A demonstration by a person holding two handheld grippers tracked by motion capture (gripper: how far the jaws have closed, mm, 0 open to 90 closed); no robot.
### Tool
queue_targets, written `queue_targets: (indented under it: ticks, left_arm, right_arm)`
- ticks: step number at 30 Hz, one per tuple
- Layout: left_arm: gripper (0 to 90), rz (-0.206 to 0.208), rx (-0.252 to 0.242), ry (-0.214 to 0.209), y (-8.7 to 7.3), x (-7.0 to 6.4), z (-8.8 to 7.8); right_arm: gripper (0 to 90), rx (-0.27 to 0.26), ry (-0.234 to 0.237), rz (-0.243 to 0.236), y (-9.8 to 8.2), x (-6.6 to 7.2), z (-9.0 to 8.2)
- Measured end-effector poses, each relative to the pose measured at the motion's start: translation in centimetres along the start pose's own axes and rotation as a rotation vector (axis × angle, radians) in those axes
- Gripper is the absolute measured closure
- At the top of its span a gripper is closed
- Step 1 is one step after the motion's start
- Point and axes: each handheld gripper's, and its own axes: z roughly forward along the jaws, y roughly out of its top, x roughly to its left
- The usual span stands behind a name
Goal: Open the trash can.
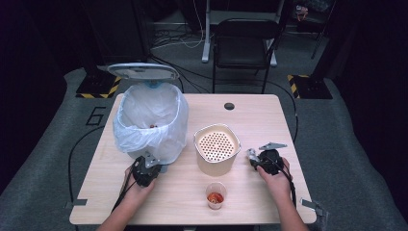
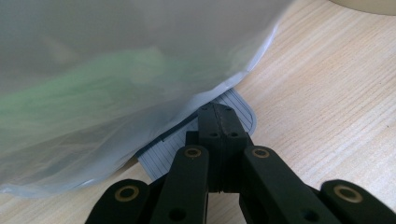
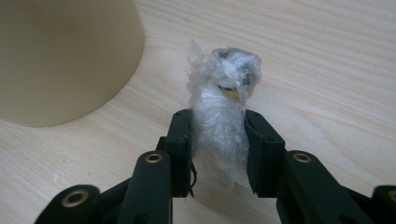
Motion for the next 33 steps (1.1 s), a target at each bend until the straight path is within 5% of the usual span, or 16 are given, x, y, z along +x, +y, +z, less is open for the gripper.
queue_targets:
  ticks: [16, 18, 21, 33]
  left_arm:
    - [90.0, -0.002, 0.003, 0.012, 0.0, -0.2, 0.0]
    - [90.0, 0.041, 0.010, 0.024, 0.1, 0.0, -0.1]
    - [90.0, 0.040, 0.013, 0.034, 0.1, 0.0, -0.2]
    - [90.0, 0.038, 0.013, 0.034, 0.1, 0.0, -0.2]
  right_arm:
    - [66.2, -0.011, 0.044, -0.020, 2.5, 0.3, -4.8]
    - [66.2, -0.020, 0.051, -0.033, 3.0, 0.3, -5.7]
    - [66.2, -0.028, 0.071, -0.051, 3.8, 0.4, -6.9]
    - [66.1, -0.059, 0.135, -0.130, 7.9, 2.7, -10.6]
